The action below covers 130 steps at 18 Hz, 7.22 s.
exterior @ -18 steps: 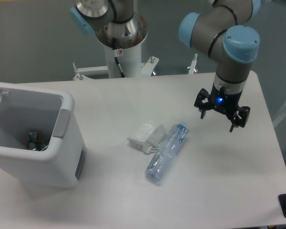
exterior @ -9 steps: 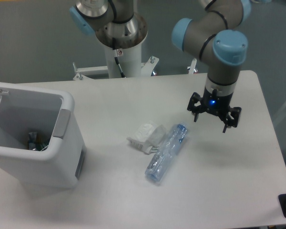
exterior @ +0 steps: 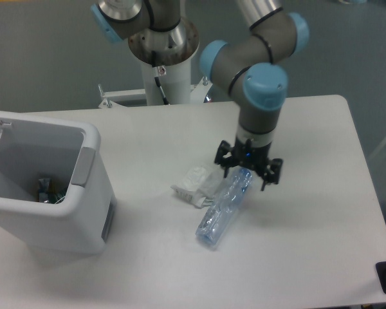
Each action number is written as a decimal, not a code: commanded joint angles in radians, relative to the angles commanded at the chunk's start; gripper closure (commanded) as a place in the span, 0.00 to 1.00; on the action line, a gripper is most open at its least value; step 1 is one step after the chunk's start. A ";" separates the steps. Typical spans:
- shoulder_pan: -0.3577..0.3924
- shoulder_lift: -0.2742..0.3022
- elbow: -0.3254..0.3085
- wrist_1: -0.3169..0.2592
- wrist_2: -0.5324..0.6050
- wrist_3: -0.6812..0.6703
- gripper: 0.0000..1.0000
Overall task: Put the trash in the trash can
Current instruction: 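Move the gripper over the clear plastic bottle and lower it, then close the gripper on the bottle's neck end, then lift the bottle and carry it over the white trash bin, then open the gripper to drop the bottle into the bin, then move the open gripper back over the crumpled white paper, then lower the gripper and pinch the crumpled white paper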
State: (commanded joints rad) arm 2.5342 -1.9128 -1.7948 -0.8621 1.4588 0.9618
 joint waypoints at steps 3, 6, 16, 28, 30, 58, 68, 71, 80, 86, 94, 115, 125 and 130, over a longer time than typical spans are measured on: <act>-0.029 -0.021 0.018 0.002 0.021 -0.034 0.00; -0.072 -0.061 0.052 0.002 0.055 -0.083 0.00; -0.109 -0.161 0.084 0.000 0.055 -0.121 0.00; -0.132 -0.213 0.176 -0.002 0.109 -0.178 0.51; -0.132 -0.200 0.190 -0.003 0.103 -0.179 0.54; -0.087 0.020 0.618 0.049 -0.774 -0.598 0.56; -0.248 0.054 0.545 0.057 -0.920 -0.611 0.57; -0.293 0.072 0.483 0.058 -0.920 -0.609 0.57; -0.308 0.110 0.332 0.060 -0.917 -0.480 0.23; -0.282 0.144 0.258 0.058 -0.908 -0.442 0.00; -0.092 0.166 0.236 0.051 -0.884 -0.442 0.00; 0.074 0.092 -0.161 0.043 -0.168 -0.032 0.00; 0.005 0.044 -0.190 0.040 -0.054 -0.034 0.67; -0.002 0.055 -0.175 0.017 -0.049 -0.046 1.00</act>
State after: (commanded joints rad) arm 2.5326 -1.8577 -1.9697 -0.8451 1.4097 0.9158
